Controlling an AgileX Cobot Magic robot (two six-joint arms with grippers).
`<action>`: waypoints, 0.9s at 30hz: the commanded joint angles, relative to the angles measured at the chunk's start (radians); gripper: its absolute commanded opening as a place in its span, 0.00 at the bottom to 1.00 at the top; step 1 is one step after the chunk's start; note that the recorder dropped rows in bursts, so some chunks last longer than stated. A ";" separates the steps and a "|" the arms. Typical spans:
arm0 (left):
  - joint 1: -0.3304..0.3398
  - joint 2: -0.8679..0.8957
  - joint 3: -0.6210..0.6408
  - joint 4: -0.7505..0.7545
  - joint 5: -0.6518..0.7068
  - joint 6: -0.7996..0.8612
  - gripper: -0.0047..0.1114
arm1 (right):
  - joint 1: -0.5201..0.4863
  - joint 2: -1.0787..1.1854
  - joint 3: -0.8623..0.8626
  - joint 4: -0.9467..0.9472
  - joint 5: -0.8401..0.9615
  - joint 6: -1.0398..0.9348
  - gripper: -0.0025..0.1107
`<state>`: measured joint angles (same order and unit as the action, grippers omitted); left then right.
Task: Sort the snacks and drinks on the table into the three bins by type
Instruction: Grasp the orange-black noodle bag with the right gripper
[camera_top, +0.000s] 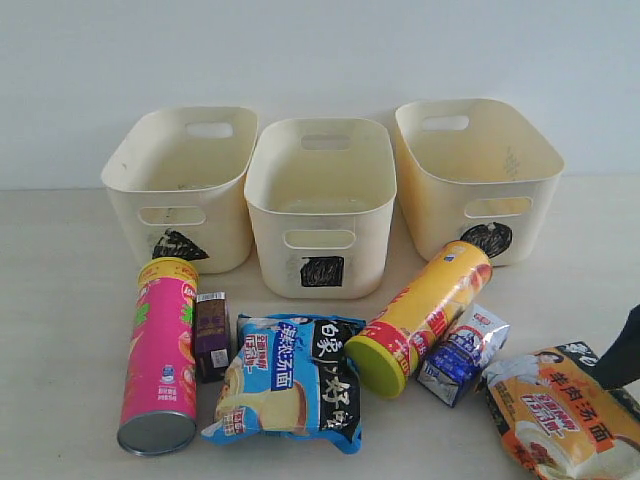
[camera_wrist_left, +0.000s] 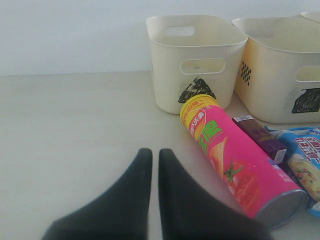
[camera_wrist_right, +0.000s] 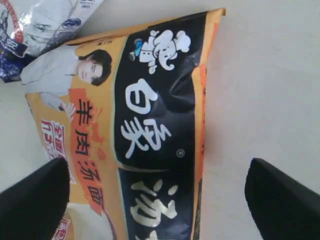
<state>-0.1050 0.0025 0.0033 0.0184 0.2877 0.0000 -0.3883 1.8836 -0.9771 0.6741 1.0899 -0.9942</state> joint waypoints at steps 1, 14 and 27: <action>-0.005 -0.003 -0.003 -0.004 -0.003 -0.007 0.08 | 0.009 0.022 0.007 -0.012 -0.014 0.004 0.78; -0.005 -0.003 -0.003 -0.004 -0.003 -0.007 0.08 | 0.133 0.118 0.022 -0.009 -0.072 0.015 0.78; -0.005 -0.003 -0.003 -0.004 -0.003 -0.007 0.08 | 0.141 0.162 0.009 -0.198 -0.068 0.169 0.02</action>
<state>-0.1050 0.0025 0.0033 0.0184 0.2877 0.0000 -0.2502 2.0169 -0.9781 0.6343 1.1122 -0.8511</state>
